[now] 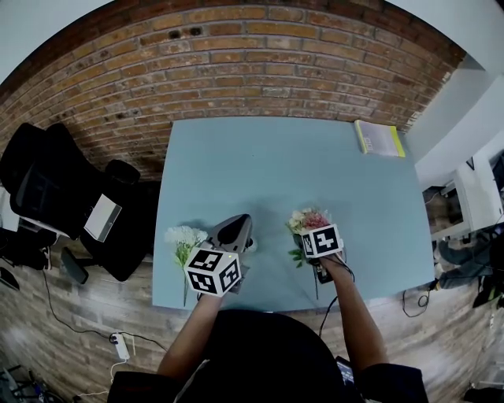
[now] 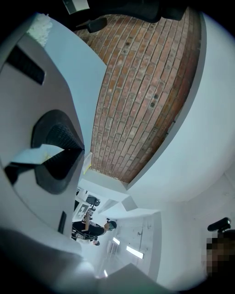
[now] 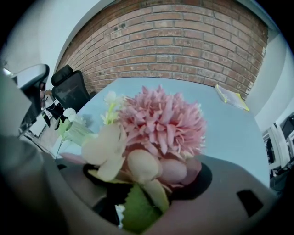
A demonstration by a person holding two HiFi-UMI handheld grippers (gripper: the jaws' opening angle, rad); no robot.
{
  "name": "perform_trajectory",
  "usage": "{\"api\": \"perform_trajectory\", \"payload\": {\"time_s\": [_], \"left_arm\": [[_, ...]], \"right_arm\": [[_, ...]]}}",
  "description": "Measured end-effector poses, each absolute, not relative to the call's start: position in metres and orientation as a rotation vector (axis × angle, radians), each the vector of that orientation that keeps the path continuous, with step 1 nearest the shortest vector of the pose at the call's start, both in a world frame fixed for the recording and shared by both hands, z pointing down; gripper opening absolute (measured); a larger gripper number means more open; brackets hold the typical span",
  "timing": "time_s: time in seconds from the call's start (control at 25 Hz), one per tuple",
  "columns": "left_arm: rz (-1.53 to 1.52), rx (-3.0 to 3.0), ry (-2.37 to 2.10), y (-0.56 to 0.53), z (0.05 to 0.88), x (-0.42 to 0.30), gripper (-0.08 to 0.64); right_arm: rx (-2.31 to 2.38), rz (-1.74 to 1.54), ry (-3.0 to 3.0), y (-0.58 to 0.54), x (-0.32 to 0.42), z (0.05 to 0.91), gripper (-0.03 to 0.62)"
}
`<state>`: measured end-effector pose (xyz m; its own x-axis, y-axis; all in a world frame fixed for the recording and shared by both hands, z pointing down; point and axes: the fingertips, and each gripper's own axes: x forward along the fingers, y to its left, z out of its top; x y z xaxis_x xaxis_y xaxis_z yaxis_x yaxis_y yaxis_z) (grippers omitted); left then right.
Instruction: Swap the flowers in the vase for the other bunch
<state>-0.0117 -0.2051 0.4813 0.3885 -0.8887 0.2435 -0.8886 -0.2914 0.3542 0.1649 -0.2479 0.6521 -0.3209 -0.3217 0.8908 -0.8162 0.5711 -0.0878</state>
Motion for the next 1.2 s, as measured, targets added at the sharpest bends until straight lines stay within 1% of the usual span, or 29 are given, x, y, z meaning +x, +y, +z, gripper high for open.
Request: {"api": "perform_trajectory", "payload": {"time_s": [0.72,1.2], "left_arm": [[0.024,2.270,-1.509,-0.175,0.468,-0.037,0.008],[0.002,2.259,-1.509,-0.160,0.468,-0.059,0.008]], "right_arm": [[1.097,0.573,-2.285,-0.254,0.087,0.510,0.331],[1.152,0.414,-2.502,-0.253,0.035,0.420,0.325]]}}
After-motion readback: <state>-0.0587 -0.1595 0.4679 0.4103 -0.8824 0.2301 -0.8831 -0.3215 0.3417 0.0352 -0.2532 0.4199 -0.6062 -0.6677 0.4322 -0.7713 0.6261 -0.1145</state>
